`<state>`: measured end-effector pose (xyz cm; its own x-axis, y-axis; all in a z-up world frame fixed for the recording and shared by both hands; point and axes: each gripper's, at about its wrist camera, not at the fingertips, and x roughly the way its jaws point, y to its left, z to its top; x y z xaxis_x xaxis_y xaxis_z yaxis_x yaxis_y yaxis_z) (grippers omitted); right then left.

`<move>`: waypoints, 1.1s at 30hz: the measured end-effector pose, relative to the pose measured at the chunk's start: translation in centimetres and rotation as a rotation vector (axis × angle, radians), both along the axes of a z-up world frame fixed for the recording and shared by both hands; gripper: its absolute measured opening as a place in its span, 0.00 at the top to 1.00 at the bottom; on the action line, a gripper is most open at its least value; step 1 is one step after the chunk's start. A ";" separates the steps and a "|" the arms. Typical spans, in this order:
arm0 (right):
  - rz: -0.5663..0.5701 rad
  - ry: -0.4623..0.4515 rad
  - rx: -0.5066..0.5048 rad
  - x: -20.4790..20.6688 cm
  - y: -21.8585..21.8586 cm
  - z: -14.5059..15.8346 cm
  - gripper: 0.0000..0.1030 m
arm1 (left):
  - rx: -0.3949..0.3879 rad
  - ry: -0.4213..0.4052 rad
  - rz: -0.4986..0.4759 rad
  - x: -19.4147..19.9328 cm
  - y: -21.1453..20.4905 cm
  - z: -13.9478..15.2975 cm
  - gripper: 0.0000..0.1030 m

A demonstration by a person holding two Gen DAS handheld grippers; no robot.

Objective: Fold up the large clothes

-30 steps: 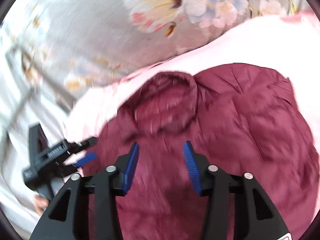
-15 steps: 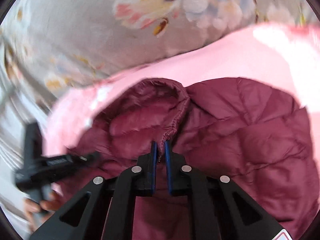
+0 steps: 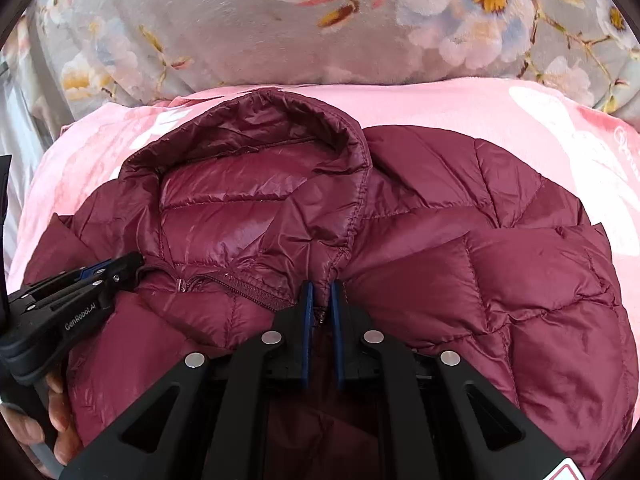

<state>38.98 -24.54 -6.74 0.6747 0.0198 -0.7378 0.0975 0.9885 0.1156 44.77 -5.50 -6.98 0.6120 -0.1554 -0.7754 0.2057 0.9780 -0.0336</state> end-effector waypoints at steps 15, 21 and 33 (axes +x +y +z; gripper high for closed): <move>0.008 0.036 0.227 -1.3 -3.0 0.4 0.82 | -0.265 0.050 0.012 0.1 4.2 1.0 0.77; -0.034 -0.035 0.543 0.2 -6.4 4.7 0.51 | -0.409 0.039 0.082 3.8 6.5 6.8 0.39; -0.218 0.043 1.065 8.1 -8.0 0.3 0.51 | -0.730 0.461 0.277 13.5 4.7 0.7 0.38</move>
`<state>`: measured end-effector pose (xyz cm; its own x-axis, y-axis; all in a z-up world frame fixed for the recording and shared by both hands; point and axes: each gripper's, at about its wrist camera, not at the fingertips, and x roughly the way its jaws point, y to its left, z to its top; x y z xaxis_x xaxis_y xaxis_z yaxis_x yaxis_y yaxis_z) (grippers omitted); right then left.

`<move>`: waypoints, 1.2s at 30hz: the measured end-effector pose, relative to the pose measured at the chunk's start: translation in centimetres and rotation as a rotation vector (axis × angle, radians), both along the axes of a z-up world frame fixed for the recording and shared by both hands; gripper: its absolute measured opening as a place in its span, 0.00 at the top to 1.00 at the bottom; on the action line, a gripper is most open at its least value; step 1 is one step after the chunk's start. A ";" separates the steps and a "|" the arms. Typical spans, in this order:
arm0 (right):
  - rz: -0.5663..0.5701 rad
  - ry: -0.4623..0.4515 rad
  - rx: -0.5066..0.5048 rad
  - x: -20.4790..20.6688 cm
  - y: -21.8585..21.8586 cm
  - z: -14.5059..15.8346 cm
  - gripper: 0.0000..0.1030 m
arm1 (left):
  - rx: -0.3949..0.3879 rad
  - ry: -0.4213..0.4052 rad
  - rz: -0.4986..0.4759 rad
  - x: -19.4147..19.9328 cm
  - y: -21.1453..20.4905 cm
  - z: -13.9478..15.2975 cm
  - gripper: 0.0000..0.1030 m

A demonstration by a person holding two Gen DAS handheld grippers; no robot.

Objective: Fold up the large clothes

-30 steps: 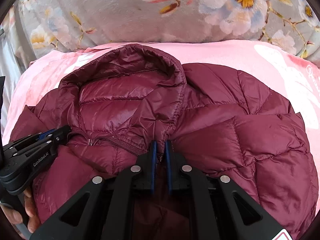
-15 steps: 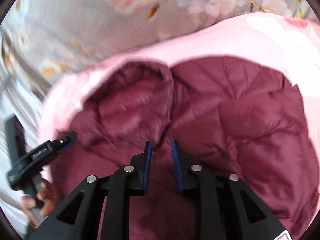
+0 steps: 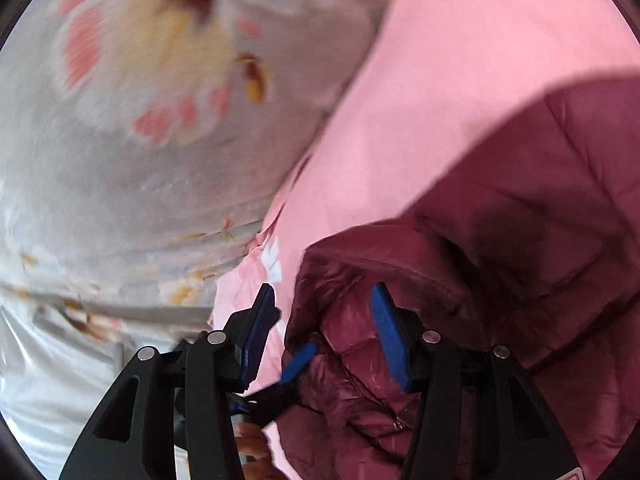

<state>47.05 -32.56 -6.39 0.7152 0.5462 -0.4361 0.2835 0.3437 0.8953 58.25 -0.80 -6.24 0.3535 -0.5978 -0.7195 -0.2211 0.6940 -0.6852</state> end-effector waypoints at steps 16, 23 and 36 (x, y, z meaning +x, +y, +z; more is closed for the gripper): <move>0.227 0.088 -0.928 0.8 6.1 0.8 0.95 | 0.657 -0.296 -0.329 -4.1 -6.5 -0.9 0.86; 0.222 0.058 -1.186 0.9 9.4 0.3 0.94 | 0.838 -0.468 -0.323 -6.1 -8.5 -1.9 0.85; 0.217 0.048 -1.217 0.4 9.1 -0.2 0.94 | 0.918 -0.504 -0.313 -6.0 -9.1 -2.5 0.85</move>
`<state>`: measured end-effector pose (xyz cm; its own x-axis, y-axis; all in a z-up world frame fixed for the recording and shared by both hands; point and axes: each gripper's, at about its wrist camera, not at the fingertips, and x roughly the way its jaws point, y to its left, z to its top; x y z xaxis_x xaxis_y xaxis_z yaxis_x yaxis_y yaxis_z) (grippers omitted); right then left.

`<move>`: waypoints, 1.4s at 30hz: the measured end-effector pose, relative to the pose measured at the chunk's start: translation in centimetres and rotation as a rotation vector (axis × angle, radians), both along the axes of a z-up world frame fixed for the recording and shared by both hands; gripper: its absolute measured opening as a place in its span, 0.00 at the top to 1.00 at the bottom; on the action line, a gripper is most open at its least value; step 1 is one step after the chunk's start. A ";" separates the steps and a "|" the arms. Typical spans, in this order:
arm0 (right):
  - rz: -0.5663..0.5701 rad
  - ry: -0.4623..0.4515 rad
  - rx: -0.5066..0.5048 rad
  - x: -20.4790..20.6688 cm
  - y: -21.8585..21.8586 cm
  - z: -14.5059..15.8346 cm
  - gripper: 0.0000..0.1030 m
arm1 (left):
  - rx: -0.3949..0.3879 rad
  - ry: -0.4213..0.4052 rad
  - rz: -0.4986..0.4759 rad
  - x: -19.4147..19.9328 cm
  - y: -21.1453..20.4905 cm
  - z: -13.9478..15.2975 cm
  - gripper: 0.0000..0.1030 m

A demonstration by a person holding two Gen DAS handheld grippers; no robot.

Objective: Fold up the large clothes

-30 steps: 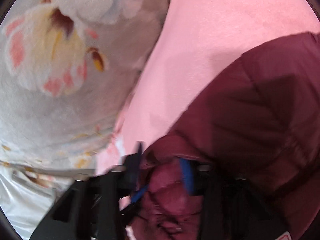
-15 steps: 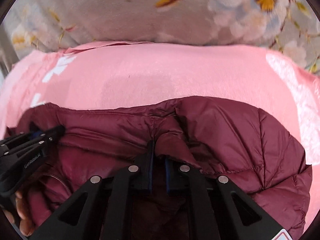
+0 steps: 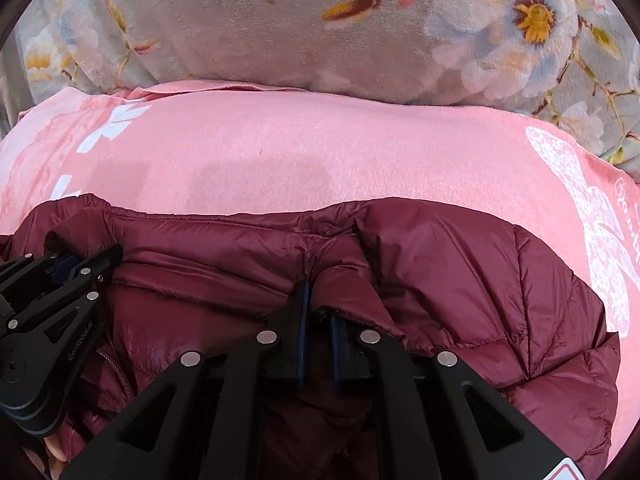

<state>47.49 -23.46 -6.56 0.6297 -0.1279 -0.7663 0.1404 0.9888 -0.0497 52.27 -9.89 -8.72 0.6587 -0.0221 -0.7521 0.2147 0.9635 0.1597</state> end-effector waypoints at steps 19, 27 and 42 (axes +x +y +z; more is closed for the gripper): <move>0.003 0.000 -0.007 -0.1 0.1 0.0 0.92 | 0.028 -0.072 0.018 -0.5 -0.5 -0.1 0.82; 0.020 -0.003 0.248 -10.2 -2.7 4.0 0.58 | -0.018 -0.088 0.032 -8.6 1.4 2.8 0.24; -0.181 -0.007 0.254 -46.8 -9.2 2.4 0.27 | 0.015 -0.050 0.110 -33.8 14.0 1.3 0.09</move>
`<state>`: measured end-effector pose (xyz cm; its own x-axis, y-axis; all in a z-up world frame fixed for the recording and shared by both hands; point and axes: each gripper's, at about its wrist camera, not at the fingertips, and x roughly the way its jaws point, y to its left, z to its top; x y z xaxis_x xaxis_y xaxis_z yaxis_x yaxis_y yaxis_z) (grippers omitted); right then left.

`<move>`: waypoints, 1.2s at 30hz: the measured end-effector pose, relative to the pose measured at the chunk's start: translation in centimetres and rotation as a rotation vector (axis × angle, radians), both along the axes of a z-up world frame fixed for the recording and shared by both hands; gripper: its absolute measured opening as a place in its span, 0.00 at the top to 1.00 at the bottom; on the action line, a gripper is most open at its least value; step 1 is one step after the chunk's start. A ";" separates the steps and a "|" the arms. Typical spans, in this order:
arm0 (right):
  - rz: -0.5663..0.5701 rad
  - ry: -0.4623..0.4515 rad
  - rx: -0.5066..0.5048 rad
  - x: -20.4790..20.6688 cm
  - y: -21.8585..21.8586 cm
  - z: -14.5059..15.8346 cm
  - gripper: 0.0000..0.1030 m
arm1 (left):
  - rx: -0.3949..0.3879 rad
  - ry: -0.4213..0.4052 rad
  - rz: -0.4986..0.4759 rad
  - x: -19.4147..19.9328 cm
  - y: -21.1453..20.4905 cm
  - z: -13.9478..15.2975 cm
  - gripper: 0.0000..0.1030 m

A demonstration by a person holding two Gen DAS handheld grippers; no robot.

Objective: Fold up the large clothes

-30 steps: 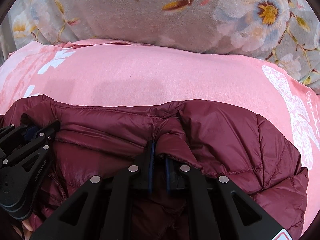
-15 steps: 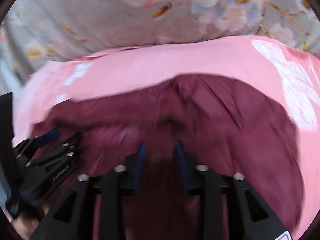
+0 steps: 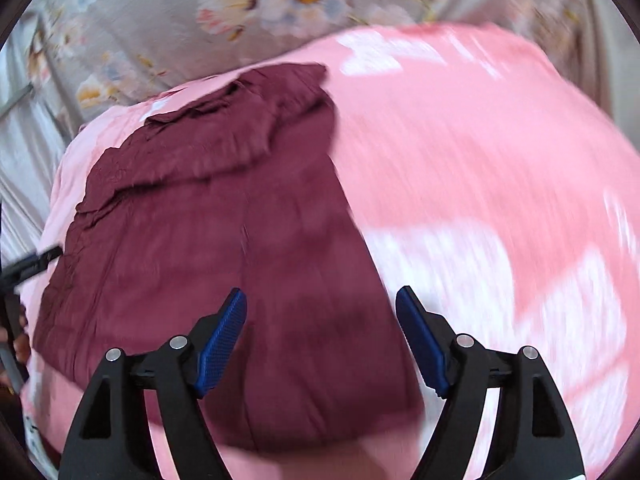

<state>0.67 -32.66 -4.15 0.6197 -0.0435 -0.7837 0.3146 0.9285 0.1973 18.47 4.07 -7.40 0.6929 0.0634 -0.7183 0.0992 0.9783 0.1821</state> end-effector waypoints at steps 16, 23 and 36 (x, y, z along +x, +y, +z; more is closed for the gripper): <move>-0.157 -0.075 0.119 -3.6 -0.3 -2.0 0.51 | -0.431 0.179 0.166 -6.7 12.0 -4.1 0.43; -0.068 -0.159 0.186 -7.0 0.6 0.9 0.95 | -0.475 0.162 0.069 -9.1 11.2 -1.1 0.94; 0.185 -0.403 -0.023 -23.5 6.0 12.5 0.96 | -0.516 -0.012 -0.040 -25.5 16.3 9.9 0.96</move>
